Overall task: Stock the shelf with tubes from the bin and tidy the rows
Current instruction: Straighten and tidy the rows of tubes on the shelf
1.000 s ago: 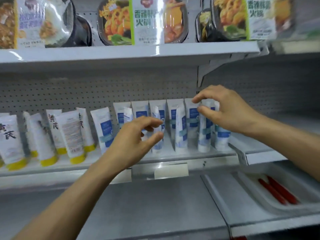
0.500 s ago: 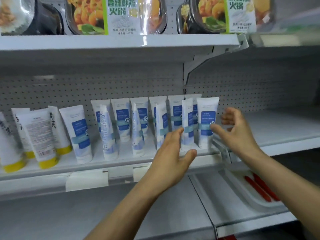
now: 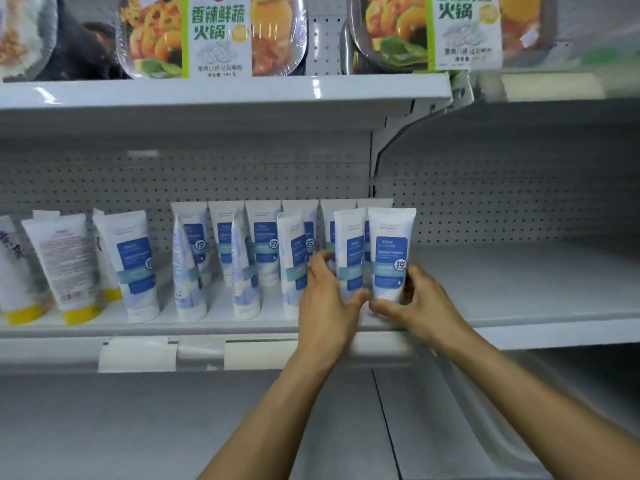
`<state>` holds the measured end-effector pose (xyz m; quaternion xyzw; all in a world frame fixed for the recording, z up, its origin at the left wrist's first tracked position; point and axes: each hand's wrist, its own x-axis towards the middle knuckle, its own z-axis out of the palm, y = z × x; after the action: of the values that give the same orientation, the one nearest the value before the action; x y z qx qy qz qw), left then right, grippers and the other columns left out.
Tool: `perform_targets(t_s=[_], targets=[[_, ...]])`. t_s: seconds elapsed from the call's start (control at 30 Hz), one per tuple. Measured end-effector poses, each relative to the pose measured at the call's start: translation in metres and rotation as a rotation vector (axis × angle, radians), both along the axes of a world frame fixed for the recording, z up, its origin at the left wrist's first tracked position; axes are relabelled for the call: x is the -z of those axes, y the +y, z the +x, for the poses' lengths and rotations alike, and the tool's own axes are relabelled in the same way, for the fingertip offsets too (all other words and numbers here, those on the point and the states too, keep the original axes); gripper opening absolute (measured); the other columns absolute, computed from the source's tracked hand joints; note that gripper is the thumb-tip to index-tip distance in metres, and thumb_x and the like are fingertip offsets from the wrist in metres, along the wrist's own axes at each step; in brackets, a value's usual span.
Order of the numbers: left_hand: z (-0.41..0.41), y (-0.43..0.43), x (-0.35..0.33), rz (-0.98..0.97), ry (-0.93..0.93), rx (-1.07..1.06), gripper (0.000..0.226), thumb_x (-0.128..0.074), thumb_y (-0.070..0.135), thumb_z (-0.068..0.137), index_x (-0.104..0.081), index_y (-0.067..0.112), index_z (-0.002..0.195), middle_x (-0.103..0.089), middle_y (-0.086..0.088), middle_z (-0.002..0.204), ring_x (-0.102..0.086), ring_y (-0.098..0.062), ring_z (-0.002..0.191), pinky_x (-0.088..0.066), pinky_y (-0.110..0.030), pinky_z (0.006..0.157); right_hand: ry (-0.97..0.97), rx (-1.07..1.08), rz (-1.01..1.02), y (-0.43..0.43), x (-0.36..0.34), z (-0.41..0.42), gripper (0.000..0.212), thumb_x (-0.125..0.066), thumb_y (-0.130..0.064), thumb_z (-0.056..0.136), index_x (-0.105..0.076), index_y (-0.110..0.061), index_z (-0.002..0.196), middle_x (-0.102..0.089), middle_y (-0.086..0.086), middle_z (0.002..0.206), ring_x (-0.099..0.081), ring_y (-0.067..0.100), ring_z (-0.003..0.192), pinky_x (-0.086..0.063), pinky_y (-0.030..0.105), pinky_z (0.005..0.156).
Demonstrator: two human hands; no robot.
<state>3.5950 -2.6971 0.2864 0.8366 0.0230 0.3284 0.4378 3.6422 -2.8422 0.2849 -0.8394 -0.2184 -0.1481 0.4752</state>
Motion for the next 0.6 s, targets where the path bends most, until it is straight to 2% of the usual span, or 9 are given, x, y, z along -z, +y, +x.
perform_targets(t_s=[0.07, 0.23, 0.43, 0.53, 0.6], targets=[[0.0004, 0.0017, -0.0011, -0.014, 0.014, 0.000, 0.062, -0.074, 0.021, 0.082, -0.034, 0.020, 0.130, -0.056, 0.000, 0.131, -0.056, -0.017, 0.119, -0.046, -0.034, 0.100, 0.003, -0.015, -0.006, -0.0035, -0.0003, 0.0032, 0.052, -0.081, -0.023, 0.072, -0.054, -0.023, 0.116, -0.065, -0.008, 0.102, -0.061, 0.002, 0.083, -0.046, 0.019, 0.067], [-0.0050, 0.0042, -0.0048, 0.004, 0.059, 0.050, 0.053, -0.066, 0.018, 0.089, -0.035, 0.022, 0.133, -0.057, 0.004, 0.127, -0.055, -0.013, 0.117, -0.041, -0.024, 0.095, -0.003, -0.033, 0.001, -0.0078, 0.0020, 0.0097, 0.046, -0.079, -0.021, 0.072, -0.056, -0.022, 0.112, -0.067, -0.006, 0.099, -0.062, 0.005, 0.080, -0.047, 0.023, 0.068], [-0.0042, 0.0016, -0.0072, 0.086, 0.120, -0.013, 0.059, -0.078, 0.024, 0.078, -0.043, 0.021, 0.126, -0.062, 0.000, 0.124, -0.060, -0.020, 0.113, -0.048, -0.037, 0.099, 0.002, -0.036, -0.013, -0.0091, 0.0020, 0.0097, 0.049, -0.080, -0.025, 0.072, -0.055, -0.023, 0.115, -0.066, -0.007, 0.101, -0.062, 0.006, 0.084, -0.051, 0.027, 0.075], [-0.0011, 0.0019, -0.0089, 0.079, 0.157, -0.004, 0.057, -0.076, 0.022, 0.079, -0.043, 0.020, 0.125, -0.061, -0.001, 0.125, -0.059, -0.022, 0.114, -0.047, -0.036, 0.099, 0.011, -0.041, -0.017, -0.0089, 0.0012, 0.0086, 0.050, -0.080, -0.025, 0.073, -0.054, -0.022, 0.116, -0.066, -0.008, 0.103, -0.062, 0.005, 0.085, -0.050, 0.025, 0.075], [0.0007, 0.0040, -0.0101, 0.053, 0.191, 0.015, 0.056, -0.075, 0.022, 0.081, -0.042, 0.020, 0.126, -0.060, -0.001, 0.126, -0.058, -0.022, 0.114, -0.045, -0.030, 0.094, 0.017, -0.045, -0.017, -0.0094, 0.0005, 0.0083, 0.050, -0.080, -0.025, 0.073, -0.054, -0.022, 0.116, -0.066, -0.008, 0.103, -0.062, 0.004, 0.085, -0.050, 0.023, 0.073]])
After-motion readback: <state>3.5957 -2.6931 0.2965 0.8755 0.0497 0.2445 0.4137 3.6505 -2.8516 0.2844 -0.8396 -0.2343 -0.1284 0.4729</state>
